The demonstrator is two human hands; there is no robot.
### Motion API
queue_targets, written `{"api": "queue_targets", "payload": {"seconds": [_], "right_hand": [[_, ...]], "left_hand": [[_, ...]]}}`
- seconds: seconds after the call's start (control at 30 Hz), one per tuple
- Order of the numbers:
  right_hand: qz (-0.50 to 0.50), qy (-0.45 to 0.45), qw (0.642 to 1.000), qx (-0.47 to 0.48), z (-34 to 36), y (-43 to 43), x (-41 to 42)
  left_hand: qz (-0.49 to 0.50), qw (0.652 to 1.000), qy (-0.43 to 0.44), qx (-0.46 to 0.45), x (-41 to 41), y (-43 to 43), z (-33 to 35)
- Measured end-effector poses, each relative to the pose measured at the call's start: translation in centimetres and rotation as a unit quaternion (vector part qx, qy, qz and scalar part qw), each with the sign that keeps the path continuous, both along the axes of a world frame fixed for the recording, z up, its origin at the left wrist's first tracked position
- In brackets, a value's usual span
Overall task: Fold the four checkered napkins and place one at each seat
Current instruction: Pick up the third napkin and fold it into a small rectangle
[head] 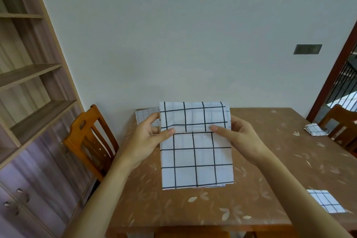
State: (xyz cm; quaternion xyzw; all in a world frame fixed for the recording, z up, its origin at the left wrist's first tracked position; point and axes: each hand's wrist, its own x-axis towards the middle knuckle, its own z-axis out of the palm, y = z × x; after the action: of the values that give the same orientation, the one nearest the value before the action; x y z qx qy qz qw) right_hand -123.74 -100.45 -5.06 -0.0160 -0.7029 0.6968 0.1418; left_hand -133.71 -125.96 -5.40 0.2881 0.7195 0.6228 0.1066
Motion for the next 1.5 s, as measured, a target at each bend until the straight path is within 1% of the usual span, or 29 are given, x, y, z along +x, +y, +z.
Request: {"api": "queue_targets", "payload": {"seconds": [0.1, 0.17, 0.3, 0.43, 0.5, 0.6, 0.67, 0.73, 0.8, 0.83, 0.87, 0.93, 1.0, 1.1, 1.13, 1.17, 1.23, 1.27, 1.37, 1.43, 1.5], "right_hand": [[0.028, -0.025, 0.999, 0.038, -0.3, 0.3, 0.4], [0.023, -0.013, 0.999, 0.04, -0.4, 0.4, 0.4], [0.002, 0.026, 1.0, 0.003, -0.4, 0.7, 0.4], [0.016, 0.031, 0.999, -0.021, -0.3, 0.8, 0.4], [0.009, 0.034, 0.999, -0.005, -0.3, 0.8, 0.3], [0.007, 0.035, 0.999, 0.036, -0.2, 0.8, 0.1], [0.011, 0.03, 0.999, 0.041, -0.3, 0.9, 0.1], [0.013, 0.023, 0.999, 0.037, 0.2, 0.7, 0.1], [0.005, 0.005, 0.999, 0.037, 0.5, 0.5, -0.1], [-0.004, -0.01, 0.999, 0.034, 0.7, 0.4, -0.3], [-0.004, -0.037, 0.999, 0.006, 0.6, 0.4, -0.4], [0.029, -0.091, 0.991, -0.092, 0.6, 0.3, -0.3], [0.098, -0.087, 0.983, -0.131, 0.1, 0.2, 0.0], [0.138, -0.079, 0.972, -0.172, -1.4, -0.2, 0.3], [0.139, -0.072, 0.974, -0.161, -1.8, -0.6, 0.4], [0.124, -0.068, 0.982, -0.125, -2.2, -0.9, 0.6], [0.083, -0.062, 0.995, -0.016, -2.5, -2.0, 0.8], [0.063, -0.059, 0.996, 0.019, -2.2, -2.6, 0.9], [0.032, -0.055, 0.996, 0.059, -1.8, -3.5, 0.7], [0.024, -0.037, 0.995, 0.088, -1.3, -3.8, 0.7], [0.012, -0.014, 0.994, 0.107, -1.0, -4.0, 0.6]], "left_hand": [[-0.009, 1.0, -0.016, 0.025, -0.2, 0.2, 0.0], [-0.018, 0.999, -0.032, 0.037, -0.1, 0.3, 0.1], [-0.032, 0.996, -0.079, 0.039, -0.3, 0.1, 0.1], [-0.006, 0.989, -0.129, 0.074, -0.3, 0.2, 0.1], [0.002, 0.982, -0.162, 0.093, -0.2, 0.3, 0.3], [-0.043, 0.973, -0.19, 0.12, -0.6, 0.2, 0.2], [-0.073, 0.977, -0.175, 0.095, -0.9, 0.1, 0.2], [-0.104, 0.984, -0.144, 0.03, -1.0, 0.0, 0.1], [-0.137, 0.983, -0.117, -0.043, -0.8, 0.2, 0.1], [-0.147, 0.981, -0.112, -0.063, -0.6, 0.3, -0.1], [-0.145, 0.981, -0.107, -0.068, -0.4, 0.5, -0.3], [-0.105, 0.989, -0.099, -0.043, 0.0, 0.8, -0.5], [-0.061, 0.992, -0.109, 0.004, -0.1, 0.8, -0.9], [-0.029, 0.991, -0.126, 0.043, 0.1, 0.9, -1.0], [-0.024, 0.991, -0.123, 0.039, 0.4, 1.0, -1.0], [-0.021, 0.992, -0.117, 0.029, 0.6, 1.2, -1.1], [-0.028, 0.993, -0.111, 0.002, 0.9, 1.6, -1.3], [-0.038, 0.993, -0.111, -0.012, 1.1, 1.8, -1.4], [-0.067, 0.991, -0.111, -0.036, 1.4, 2.4, -1.4], [-0.074, 0.992, -0.102, -0.03, 1.6, 2.7, -1.3], [-0.06, 0.994, -0.088, -0.015, 1.6, 3.1, -1.3]]}}
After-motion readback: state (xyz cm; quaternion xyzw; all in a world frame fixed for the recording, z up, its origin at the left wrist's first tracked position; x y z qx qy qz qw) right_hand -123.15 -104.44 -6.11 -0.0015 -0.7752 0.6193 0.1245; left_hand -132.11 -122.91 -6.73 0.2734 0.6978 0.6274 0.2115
